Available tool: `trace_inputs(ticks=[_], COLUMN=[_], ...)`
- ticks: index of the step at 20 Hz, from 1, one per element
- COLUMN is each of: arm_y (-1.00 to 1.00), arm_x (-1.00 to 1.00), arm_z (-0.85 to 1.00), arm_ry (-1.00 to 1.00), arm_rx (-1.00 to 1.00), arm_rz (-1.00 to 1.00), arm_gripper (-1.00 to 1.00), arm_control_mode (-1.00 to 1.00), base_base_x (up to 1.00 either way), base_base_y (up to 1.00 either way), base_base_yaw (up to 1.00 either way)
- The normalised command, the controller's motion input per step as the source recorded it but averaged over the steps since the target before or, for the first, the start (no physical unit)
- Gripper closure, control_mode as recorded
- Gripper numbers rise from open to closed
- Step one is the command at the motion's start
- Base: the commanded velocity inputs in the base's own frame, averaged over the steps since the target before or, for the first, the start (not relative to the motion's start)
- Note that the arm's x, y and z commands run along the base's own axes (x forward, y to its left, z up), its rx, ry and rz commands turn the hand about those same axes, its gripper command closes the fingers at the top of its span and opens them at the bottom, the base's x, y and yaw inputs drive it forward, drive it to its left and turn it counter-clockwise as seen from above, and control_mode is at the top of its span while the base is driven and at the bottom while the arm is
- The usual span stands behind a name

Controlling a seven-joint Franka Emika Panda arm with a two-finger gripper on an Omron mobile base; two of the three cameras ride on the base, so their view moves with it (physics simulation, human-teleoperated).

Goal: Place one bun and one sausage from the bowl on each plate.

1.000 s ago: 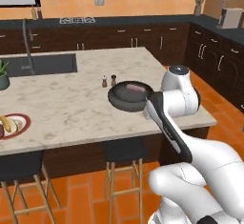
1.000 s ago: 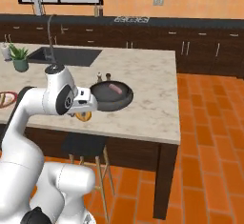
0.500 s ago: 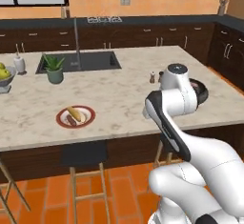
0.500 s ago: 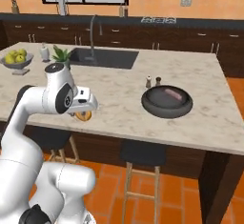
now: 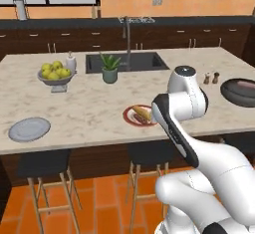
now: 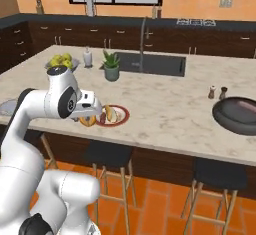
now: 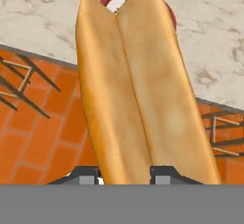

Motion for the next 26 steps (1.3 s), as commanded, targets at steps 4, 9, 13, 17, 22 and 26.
trace_inputs(ticks=[4, 9, 13, 17, 22, 26], arm_y=[0.00, 0.00, 0.00, 0.00, 0.00, 0.00], arm_x=[0.00, 0.00, 0.00, 0.00, 0.00, 0.00], arm_z=[0.00, 0.00, 0.00, 0.00, 0.00, 0.00], arm_ry=[0.00, 0.00, 0.00, 0.00, 0.00, 0.00], arm_rx=[0.00, 0.00, 0.00, 0.00, 0.00, 0.00], arm_rz=[0.00, 0.00, 0.00, 0.00, 0.00, 0.00], arm_gripper=[1.00, 1.00, 1.00, 1.00, 1.00, 1.00], arm_control_mode=[1.00, 1.00, 1.00, 1.00, 1.00, 1.00], base_base_x=[0.00, 0.06, 0.23, 0.43, 0.41, 0.18], base_base_y=[1.00, 1.00, 0.95, 0.55, 0.25, 0.37], base_base_yaw=[0.07, 0.03, 0.00, -0.04, -0.12, -0.21])
